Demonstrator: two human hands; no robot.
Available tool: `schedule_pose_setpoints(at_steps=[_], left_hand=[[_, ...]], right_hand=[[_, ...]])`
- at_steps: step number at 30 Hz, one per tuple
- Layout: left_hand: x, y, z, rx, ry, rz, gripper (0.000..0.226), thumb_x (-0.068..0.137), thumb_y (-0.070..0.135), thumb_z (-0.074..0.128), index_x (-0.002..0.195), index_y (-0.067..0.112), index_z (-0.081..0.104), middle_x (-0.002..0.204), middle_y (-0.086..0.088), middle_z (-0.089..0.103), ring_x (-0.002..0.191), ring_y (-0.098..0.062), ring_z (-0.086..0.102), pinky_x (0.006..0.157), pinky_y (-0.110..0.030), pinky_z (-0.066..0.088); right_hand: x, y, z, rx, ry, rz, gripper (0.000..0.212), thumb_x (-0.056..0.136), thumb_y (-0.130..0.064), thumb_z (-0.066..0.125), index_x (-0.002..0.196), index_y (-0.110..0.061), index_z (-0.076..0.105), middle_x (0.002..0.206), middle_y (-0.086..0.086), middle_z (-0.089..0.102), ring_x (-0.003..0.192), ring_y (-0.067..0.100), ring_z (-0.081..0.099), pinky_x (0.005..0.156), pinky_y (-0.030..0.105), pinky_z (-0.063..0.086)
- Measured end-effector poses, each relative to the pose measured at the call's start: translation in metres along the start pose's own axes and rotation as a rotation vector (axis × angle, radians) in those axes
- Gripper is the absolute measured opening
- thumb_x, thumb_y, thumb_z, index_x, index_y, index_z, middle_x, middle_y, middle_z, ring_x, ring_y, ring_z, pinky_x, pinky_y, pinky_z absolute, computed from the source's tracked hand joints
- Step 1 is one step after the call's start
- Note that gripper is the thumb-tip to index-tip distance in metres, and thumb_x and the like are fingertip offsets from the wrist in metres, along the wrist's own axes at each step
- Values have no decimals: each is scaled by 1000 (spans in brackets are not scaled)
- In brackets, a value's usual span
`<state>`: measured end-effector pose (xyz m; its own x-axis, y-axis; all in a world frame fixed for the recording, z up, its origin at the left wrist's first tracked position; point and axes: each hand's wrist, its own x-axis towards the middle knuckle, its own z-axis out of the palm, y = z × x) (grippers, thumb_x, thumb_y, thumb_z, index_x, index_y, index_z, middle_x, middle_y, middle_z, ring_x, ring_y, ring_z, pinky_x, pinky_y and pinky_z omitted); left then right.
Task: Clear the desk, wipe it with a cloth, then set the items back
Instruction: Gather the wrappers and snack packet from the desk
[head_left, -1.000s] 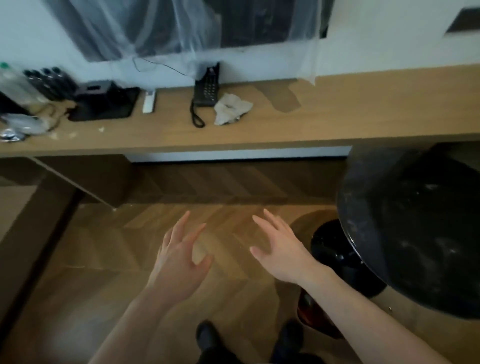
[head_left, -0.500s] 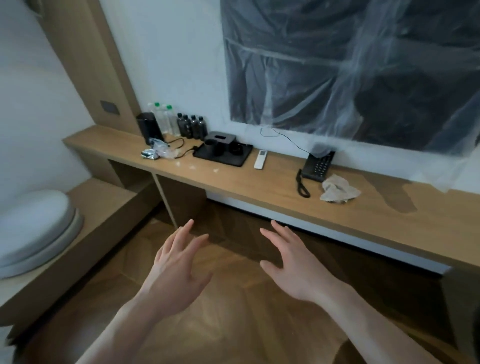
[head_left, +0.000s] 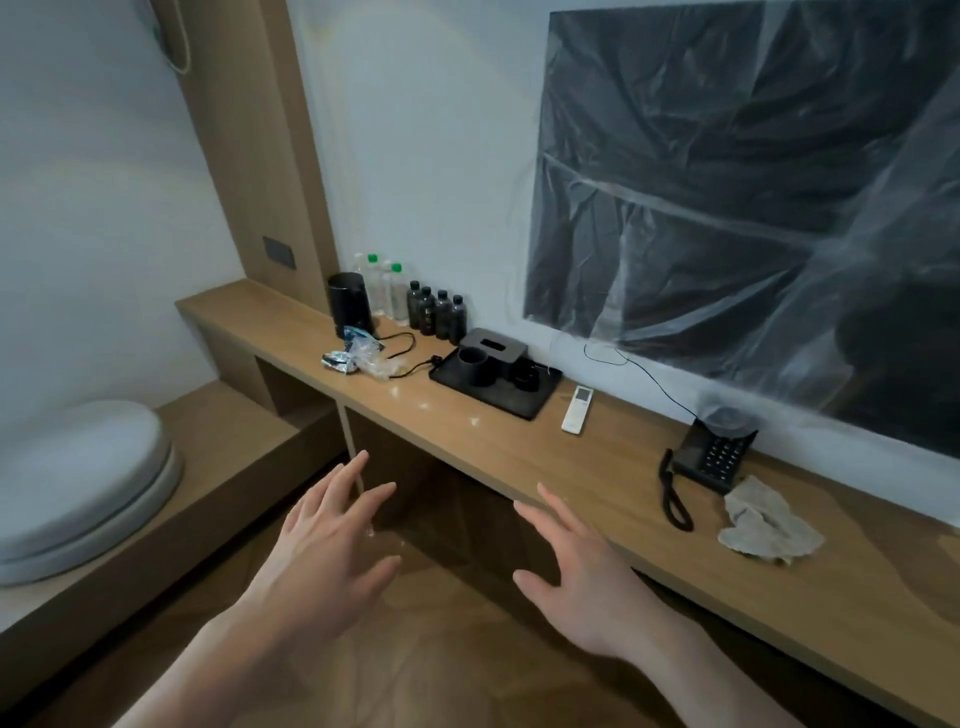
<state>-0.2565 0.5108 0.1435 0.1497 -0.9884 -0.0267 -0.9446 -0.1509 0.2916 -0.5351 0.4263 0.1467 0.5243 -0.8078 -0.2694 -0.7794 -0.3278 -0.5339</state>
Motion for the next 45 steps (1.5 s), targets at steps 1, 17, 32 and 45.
schedule_pose_setpoints(at_steps=[1,17,32,45], left_hand=[[10,-5,-3,11,8,-16,78,93,67,54,159,51,16,169,16,-20,158,-16,-13,129,-45,6],[65,-152,-31,3,108,-441,81,91,68,57,160,45,21,171,9,-17,158,-20,-15,129,-47,6],[244,-329,-65,6,-52,-311,70,101,68,28,163,43,8,168,8,-26,156,-20,-24,129,-47,-6],[423,-378,-39,-186,-181,-236,67,101,60,48,160,42,23,172,9,-8,159,-22,-6,129,-46,4]], right_hand=[[14,-1,-3,-2,-8,-10,70,102,-52,54,160,-53,15,169,-27,-10,160,13,-2,127,46,24],[229,-91,2,-124,-233,-222,77,100,-54,58,160,-53,11,168,-27,-16,159,11,-11,128,45,14],[395,-181,25,-117,-136,4,81,100,-58,55,163,-48,5,168,-22,-22,159,12,-13,129,46,9],[541,-158,33,133,-162,130,77,97,-54,62,160,-52,17,166,-33,-12,155,16,27,113,37,41]])
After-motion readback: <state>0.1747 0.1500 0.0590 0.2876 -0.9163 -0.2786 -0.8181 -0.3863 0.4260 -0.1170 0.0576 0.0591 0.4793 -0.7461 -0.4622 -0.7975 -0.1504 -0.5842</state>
